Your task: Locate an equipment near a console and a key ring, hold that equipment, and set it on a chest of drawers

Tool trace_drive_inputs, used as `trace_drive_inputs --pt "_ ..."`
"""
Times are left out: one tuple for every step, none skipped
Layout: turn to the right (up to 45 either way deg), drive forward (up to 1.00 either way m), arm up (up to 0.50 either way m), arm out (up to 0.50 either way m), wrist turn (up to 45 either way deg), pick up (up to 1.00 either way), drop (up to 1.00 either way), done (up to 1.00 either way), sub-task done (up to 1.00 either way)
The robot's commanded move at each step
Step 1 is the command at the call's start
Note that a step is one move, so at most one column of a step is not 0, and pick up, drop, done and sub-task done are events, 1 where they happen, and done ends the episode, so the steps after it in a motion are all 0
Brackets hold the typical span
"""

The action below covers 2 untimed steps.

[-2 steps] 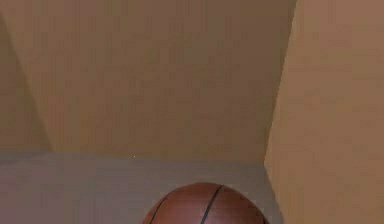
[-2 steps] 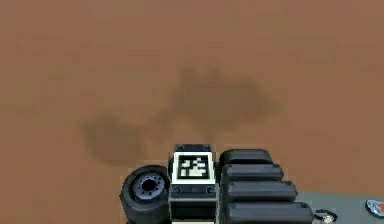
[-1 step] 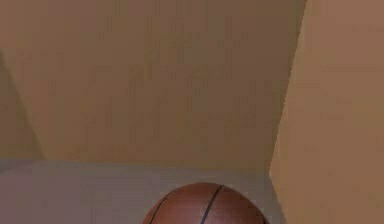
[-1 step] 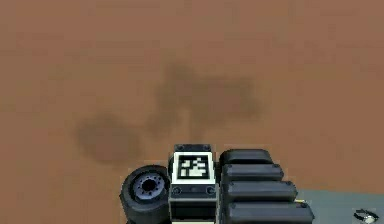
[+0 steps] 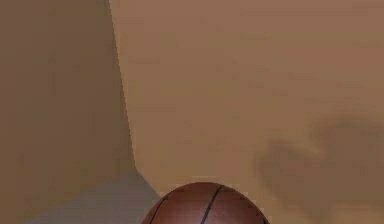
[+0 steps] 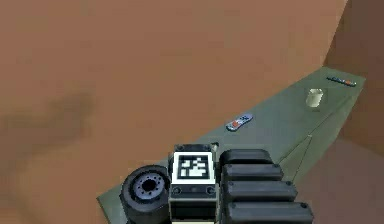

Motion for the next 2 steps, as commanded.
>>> trace_drive_inputs --pt "6.0 0.0 0.0 0.0 0.0 0.0 0.0 0.0 0.0" --pt "0.0 0.5 0.0 0.0 0.0 0.0 0.0 0.0 0.0"
